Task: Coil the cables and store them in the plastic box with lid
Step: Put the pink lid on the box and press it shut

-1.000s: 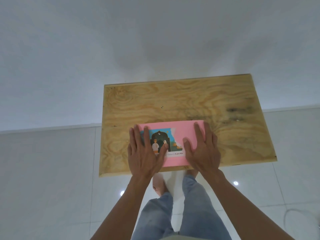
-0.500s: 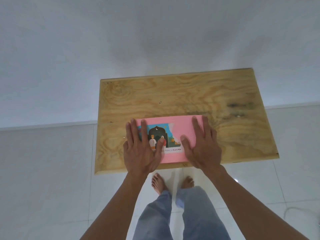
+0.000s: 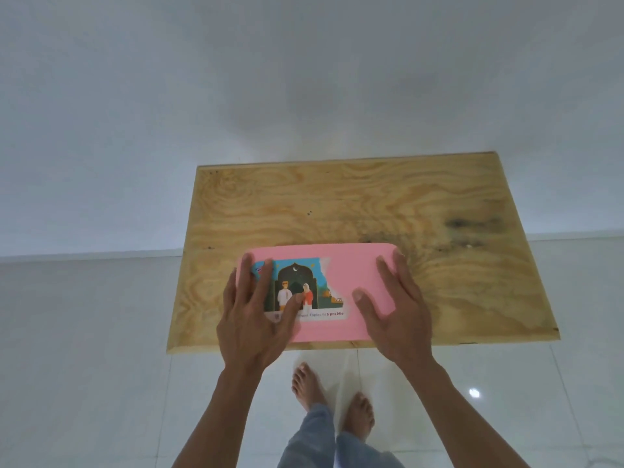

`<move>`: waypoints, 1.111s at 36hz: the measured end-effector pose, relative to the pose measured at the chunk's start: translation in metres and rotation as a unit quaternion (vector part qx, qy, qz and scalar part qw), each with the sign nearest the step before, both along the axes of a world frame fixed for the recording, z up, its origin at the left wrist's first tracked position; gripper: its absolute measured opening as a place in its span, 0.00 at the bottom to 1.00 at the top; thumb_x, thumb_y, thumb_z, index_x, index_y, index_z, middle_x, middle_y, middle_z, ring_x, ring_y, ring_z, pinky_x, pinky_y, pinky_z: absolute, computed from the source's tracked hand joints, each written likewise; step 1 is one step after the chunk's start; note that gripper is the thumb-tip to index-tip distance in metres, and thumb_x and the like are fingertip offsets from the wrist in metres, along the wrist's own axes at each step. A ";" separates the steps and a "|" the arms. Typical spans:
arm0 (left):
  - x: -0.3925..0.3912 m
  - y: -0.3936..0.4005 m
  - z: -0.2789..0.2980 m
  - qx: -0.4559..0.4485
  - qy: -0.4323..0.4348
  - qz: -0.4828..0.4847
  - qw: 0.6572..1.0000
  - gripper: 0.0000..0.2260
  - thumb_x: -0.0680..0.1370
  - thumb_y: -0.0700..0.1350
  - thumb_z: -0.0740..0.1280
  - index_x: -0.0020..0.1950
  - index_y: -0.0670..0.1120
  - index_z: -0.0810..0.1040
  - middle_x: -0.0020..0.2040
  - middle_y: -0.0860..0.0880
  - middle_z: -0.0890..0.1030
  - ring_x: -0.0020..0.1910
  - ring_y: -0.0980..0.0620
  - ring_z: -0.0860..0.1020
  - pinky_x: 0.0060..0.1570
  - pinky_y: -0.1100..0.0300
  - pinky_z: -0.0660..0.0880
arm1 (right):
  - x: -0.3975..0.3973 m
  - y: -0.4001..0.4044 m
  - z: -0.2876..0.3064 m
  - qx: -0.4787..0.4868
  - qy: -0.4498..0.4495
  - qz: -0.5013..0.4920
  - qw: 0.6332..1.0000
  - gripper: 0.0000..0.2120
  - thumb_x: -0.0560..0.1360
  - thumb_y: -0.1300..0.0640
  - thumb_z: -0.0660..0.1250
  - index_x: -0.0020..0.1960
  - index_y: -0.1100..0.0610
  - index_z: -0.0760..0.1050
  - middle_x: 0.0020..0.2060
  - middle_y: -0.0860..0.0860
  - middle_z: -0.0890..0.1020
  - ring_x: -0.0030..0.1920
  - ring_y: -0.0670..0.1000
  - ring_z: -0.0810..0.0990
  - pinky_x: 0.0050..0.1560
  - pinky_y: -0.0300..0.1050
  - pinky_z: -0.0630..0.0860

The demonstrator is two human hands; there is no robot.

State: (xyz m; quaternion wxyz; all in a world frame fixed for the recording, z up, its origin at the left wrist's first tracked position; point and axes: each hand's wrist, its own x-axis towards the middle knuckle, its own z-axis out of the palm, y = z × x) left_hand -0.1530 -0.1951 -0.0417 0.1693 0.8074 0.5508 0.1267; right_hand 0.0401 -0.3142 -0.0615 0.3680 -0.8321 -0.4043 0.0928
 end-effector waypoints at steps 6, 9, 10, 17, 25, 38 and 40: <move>0.009 0.003 0.001 0.008 -0.003 0.022 1.000 0.34 0.72 0.71 0.59 0.73 0.55 0.72 0.79 0.55 0.63 0.74 0.43 0.67 0.47 0.42 0.81 | 0.006 0.007 0.002 0.039 0.020 -0.009 0.999 0.30 0.73 0.39 0.66 0.68 0.58 0.77 0.73 0.50 0.71 0.69 0.48 0.75 0.62 0.42 0.74; 0.015 0.014 0.004 0.007 0.001 0.031 0.999 0.35 0.71 0.72 0.59 0.72 0.55 0.72 0.79 0.55 0.63 0.73 0.44 0.67 0.46 0.42 0.81 | 0.015 0.020 0.006 0.039 0.033 -0.004 0.999 0.31 0.72 0.39 0.67 0.67 0.58 0.77 0.73 0.49 0.72 0.67 0.49 0.76 0.63 0.44 0.75; 0.018 0.020 0.006 0.008 0.002 0.031 0.999 0.35 0.71 0.72 0.58 0.72 0.55 0.72 0.79 0.55 0.63 0.73 0.44 0.67 0.46 0.42 0.81 | 0.018 0.025 0.009 0.038 0.037 -0.001 0.999 0.31 0.72 0.39 0.68 0.67 0.58 0.77 0.73 0.49 0.72 0.67 0.48 0.76 0.64 0.44 0.75; 0.046 0.081 0.017 0.008 0.005 0.033 0.999 0.36 0.70 0.74 0.55 0.73 0.57 0.70 0.80 0.59 0.60 0.74 0.46 0.65 0.50 0.42 0.79 | 0.048 0.086 0.021 0.032 0.059 -0.009 0.998 0.28 0.70 0.50 0.77 0.67 0.60 0.77 0.73 0.47 0.71 0.67 0.43 0.73 0.66 0.33 0.66; 0.085 0.160 0.010 0.001 0.012 0.013 1.000 0.33 0.72 0.71 0.61 0.74 0.57 0.68 0.80 0.59 0.58 0.74 0.47 0.63 0.50 0.44 0.78 | 0.083 0.159 0.012 0.031 0.057 -0.028 0.997 0.27 0.70 0.50 0.77 0.66 0.60 0.77 0.72 0.47 0.72 0.65 0.39 0.72 0.61 0.16 0.57; 0.115 0.202 0.002 -0.004 0.023 0.009 1.000 0.31 0.75 0.68 0.62 0.75 0.58 0.65 0.80 0.58 0.57 0.76 0.46 0.61 0.51 0.44 0.77 | 0.106 0.203 -0.002 0.029 0.004 -0.053 0.998 0.26 0.72 0.46 0.74 0.67 0.56 0.78 0.72 0.47 0.73 0.67 0.48 0.77 0.64 0.37 0.68; 0.114 0.201 0.003 -0.007 0.029 0.001 1.000 0.31 0.77 0.68 0.60 0.77 0.59 0.62 0.81 0.57 0.55 0.78 0.45 0.57 0.53 0.43 0.77 | 0.104 0.203 -0.001 0.012 -0.015 -0.055 0.998 0.27 0.73 0.42 0.69 0.69 0.52 0.76 0.73 0.45 0.71 0.67 0.49 0.76 0.63 0.40 0.69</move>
